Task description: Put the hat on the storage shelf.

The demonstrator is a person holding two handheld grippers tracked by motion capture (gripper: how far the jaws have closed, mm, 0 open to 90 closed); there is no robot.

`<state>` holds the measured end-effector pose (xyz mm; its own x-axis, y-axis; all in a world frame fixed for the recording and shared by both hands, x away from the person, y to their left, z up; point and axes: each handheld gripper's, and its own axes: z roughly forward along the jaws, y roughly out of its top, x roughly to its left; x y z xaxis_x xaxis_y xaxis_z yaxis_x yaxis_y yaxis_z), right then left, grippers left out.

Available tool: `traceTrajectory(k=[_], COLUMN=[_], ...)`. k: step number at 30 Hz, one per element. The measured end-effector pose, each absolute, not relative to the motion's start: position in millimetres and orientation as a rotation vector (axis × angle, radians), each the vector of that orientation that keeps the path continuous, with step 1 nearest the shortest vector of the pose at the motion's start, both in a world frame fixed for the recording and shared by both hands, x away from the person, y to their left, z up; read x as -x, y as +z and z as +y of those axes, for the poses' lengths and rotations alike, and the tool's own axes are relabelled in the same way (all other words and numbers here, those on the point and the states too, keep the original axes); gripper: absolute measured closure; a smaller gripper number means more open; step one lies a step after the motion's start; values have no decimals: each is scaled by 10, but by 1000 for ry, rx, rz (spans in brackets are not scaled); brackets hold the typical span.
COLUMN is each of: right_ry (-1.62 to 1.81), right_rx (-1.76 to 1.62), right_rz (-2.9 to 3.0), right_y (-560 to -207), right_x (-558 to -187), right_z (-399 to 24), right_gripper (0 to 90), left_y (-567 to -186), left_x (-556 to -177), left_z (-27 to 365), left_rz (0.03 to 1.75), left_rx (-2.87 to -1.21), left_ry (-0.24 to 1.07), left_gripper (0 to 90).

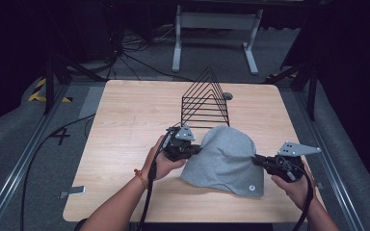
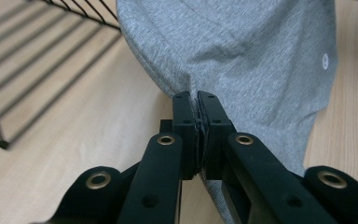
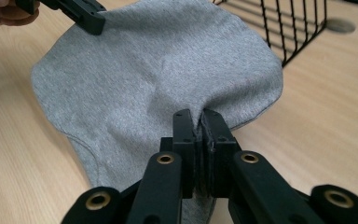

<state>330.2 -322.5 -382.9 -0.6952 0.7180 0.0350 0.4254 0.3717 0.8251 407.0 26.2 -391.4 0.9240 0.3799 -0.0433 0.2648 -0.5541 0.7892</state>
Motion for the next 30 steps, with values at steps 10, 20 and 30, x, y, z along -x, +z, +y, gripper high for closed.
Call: traceTrajectory(k=[10, 20, 30], right_ry=[1285, 1277, 1255], right_rx=[-874, -752, -737], right_rz=[2239, 2133, 2049], right_y=[-3228, -2527, -2034], right_x=[-3516, -3845, -4371], right_z=[-3099, -2930, -2820], right_gripper=[855, 859, 860], left_y=[-3201, -2569, -2113], left_x=[-4147, -4364, -4749], left_z=[356, 416, 482], left_rz=[393, 403, 454], left_rx=[-2114, -2042, -1999], left_ry=[289, 422, 508], left_gripper=[872, 873, 872])
